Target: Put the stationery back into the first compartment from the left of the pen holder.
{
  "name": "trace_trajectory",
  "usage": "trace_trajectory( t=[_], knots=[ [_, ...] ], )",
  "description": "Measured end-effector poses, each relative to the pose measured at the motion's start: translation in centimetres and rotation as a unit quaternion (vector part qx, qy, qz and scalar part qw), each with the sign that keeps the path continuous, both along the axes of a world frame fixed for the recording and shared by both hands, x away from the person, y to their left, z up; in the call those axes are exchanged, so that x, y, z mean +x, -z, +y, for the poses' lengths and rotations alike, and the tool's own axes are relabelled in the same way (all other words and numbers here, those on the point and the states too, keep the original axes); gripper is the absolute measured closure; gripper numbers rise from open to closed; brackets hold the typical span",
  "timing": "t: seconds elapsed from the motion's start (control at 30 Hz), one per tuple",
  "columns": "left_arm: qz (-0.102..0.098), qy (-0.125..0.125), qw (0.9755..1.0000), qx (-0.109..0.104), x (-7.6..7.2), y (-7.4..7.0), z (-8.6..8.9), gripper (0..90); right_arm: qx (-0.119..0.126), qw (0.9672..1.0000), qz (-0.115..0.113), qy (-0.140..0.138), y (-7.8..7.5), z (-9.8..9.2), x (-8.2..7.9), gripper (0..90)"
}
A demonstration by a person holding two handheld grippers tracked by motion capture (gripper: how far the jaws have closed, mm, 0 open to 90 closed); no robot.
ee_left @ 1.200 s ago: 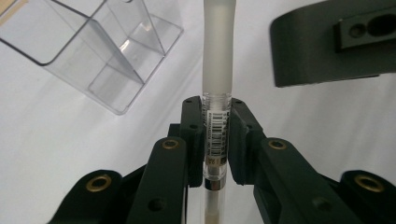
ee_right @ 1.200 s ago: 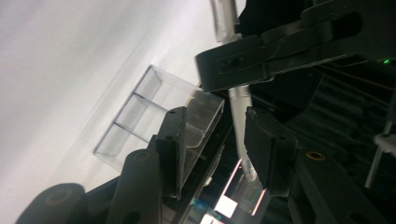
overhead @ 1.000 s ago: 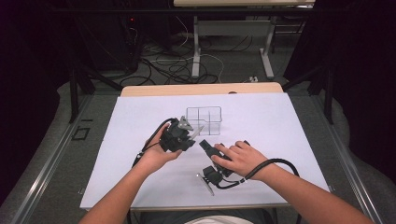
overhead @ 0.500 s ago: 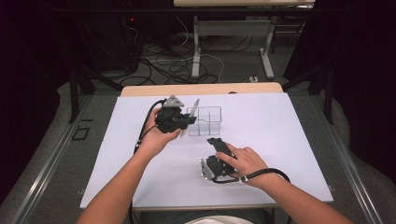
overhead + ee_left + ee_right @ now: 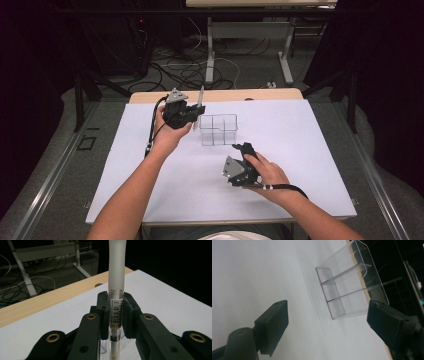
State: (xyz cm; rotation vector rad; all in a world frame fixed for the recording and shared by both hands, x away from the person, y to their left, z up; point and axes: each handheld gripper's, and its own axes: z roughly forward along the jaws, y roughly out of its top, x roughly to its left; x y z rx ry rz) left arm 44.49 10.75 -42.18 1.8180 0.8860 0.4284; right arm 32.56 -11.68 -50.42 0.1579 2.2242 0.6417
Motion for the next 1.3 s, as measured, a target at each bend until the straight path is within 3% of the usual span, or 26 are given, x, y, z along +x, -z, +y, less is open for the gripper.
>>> trace_trajectory(
  t=[0.13, 0.23, 0.3, 0.67, 0.7, 0.87, 1.07, 1.1, 1.3],
  knots=[
    [-0.003, -0.015, 0.9998, -0.014, 0.5, 0.3, -0.2, 79.0, 0.042, 0.9980, 0.036, 0.029, -0.3, -0.9, 0.4, 15.7],
    [-0.008, -0.023, 0.9995, -0.020, 0.9, 0.6, -0.5, 79.0, 0.075, 0.9933, 0.063, 0.060, -0.4, -1.4, 0.6, 15.2],
    [-0.012, -0.028, 0.9992, -0.025, 1.1, 0.8, -0.6, 79.0, 0.093, 0.9908, 0.074, 0.066, -0.3, -1.8, 1.0, 15.0],
    [-0.019, -0.045, 0.9975, -0.052, 2.2, 2.0, -1.6, 79.0, 0.152, 0.9746, 0.123, 0.109, 0.1, -2.9, 1.8, 13.4],
    [-0.020, -0.045, 0.9974, -0.053, 2.3, 2.1, -1.7, 79.1, 0.151, 0.9748, 0.124, 0.108, 0.1, -3.0, 1.9, 13.4],
    [-0.020, -0.048, 0.9969, -0.058, 2.7, 2.7, -2.1, 79.0, 0.170, 0.9676, 0.143, 0.119, 0.3, -3.2, 2.0, 13.4],
    [-0.016, -0.056, 0.9967, -0.056, 3.1, 3.5, -2.4, 79.0, 0.184, 0.9618, 0.161, 0.123, 0.6, -3.3, 2.1, 13.5],
    [-0.014, -0.056, 0.9968, -0.055, 3.1, 3.6, -2.4, 79.1, 0.184, 0.9631, 0.156, 0.119, 0.6, -3.4, 2.1, 13.5],
    [-0.004, -0.059, 0.9968, -0.054, 3.5, 4.4, -2.3, 79.1, 0.184, 0.9624, 0.159, 0.120, 0.7, -3.3, 2.1, 13.5]
  ],
)
